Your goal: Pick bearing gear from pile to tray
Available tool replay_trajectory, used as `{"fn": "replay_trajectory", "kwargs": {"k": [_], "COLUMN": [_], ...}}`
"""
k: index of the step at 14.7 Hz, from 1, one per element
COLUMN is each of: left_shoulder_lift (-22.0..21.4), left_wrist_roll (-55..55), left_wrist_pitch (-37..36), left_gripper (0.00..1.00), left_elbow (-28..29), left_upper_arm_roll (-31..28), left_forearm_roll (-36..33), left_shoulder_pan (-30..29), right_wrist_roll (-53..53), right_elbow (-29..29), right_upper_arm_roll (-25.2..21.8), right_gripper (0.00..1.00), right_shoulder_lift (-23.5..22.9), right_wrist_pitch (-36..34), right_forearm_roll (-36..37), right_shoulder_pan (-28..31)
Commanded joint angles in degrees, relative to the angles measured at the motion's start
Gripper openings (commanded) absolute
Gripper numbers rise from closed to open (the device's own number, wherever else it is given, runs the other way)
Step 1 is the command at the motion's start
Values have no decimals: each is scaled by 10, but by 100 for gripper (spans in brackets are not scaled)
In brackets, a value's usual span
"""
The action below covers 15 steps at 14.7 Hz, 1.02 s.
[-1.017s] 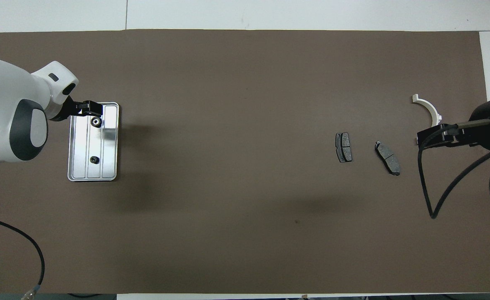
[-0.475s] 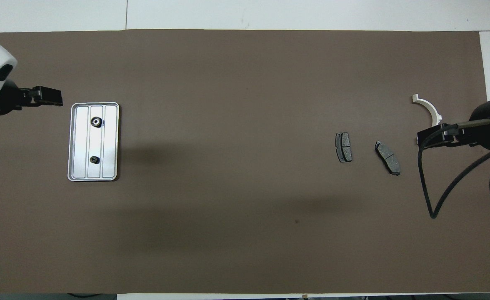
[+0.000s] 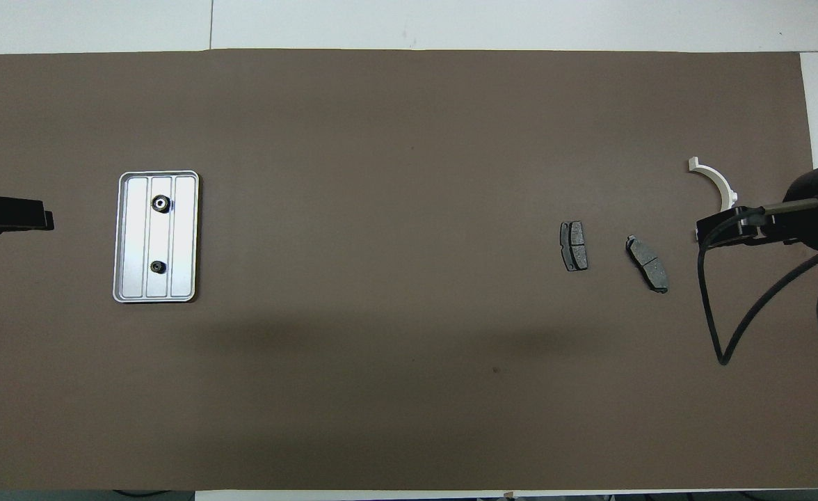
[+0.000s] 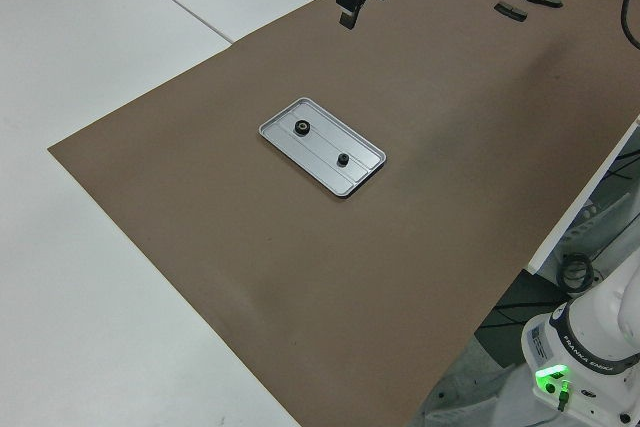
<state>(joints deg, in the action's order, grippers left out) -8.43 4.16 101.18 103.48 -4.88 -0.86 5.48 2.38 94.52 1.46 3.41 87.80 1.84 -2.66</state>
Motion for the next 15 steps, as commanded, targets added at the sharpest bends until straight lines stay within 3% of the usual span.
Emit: {"fn": "replay_trajectory", "kwargs": {"k": [1,4,15], "left_shoulder_lift": [43,91,103], "left_wrist_roll": [-19,-27,-30], "left_wrist_pitch": [-56,-119,-130], "left_gripper": [95,95,97], "left_elbow": [-46,-122,-124], "left_upper_arm_roll": [2,2,0], "left_forearm_roll": [-2,2,10], "left_shoulder_pan": [-1,-1,-2], "right_wrist_roll": [-11,-11,-11], "right_elbow": [5,5,5], "right_upper_arm_roll": [-1,-1,-1], "right_gripper": [100,100,100], "right_shoulder_lift": [3,3,4], "right_wrist_pitch": [8,6,6], "right_forearm_roll": [-18,-18,-18], "right_shoulder_pan": [4,4,3]}}
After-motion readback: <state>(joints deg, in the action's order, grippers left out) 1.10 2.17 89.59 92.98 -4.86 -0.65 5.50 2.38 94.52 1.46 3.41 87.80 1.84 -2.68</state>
